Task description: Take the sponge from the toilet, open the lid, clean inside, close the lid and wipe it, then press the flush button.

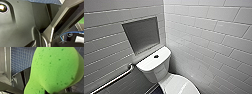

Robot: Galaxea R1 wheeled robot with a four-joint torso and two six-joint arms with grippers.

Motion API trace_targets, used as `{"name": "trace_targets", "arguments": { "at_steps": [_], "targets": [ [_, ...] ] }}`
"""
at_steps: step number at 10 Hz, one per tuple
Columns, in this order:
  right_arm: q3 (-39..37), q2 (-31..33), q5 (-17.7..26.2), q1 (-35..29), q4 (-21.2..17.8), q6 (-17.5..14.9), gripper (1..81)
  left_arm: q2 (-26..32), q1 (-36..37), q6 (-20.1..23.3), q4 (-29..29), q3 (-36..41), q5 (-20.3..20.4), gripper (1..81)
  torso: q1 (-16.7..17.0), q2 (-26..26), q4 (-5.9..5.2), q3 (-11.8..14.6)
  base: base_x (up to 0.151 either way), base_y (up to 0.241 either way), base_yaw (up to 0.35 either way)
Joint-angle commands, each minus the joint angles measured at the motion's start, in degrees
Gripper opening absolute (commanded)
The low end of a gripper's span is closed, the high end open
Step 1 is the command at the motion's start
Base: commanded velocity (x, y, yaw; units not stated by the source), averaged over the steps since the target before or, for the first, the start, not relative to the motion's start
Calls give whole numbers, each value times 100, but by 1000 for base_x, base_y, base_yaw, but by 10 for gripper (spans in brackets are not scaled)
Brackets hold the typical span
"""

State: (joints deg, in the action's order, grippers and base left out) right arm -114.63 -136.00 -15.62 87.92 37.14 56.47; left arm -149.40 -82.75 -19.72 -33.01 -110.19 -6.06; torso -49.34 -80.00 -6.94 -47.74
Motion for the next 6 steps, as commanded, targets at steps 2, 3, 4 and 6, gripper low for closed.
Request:
{"name": "trace_targets", "arguments": {
  "at_steps": [2,3,4,6],
  "targets": [
    [-1733,-850,-400,354,616,-180,10,-345,70,-5,32,-661,-308,811,480,739,0,13,0,0,0],
    [-2335,-1169,-407,398,724,-180,10,-381,87,-5,23,-723,-299,811,633,977,0,15,0,0,0],
    [-2809,-1494,-416,433,724,-162,10,-434,105,-5,23,-802,-299,811,773,1191,0,15,0,0,0],
    [-3484,-2002,-381,574,750,-154,10,-582,114,-5,31,-1021,-308,811,1032,1589,0,18,0,0,0]
  ]
}}
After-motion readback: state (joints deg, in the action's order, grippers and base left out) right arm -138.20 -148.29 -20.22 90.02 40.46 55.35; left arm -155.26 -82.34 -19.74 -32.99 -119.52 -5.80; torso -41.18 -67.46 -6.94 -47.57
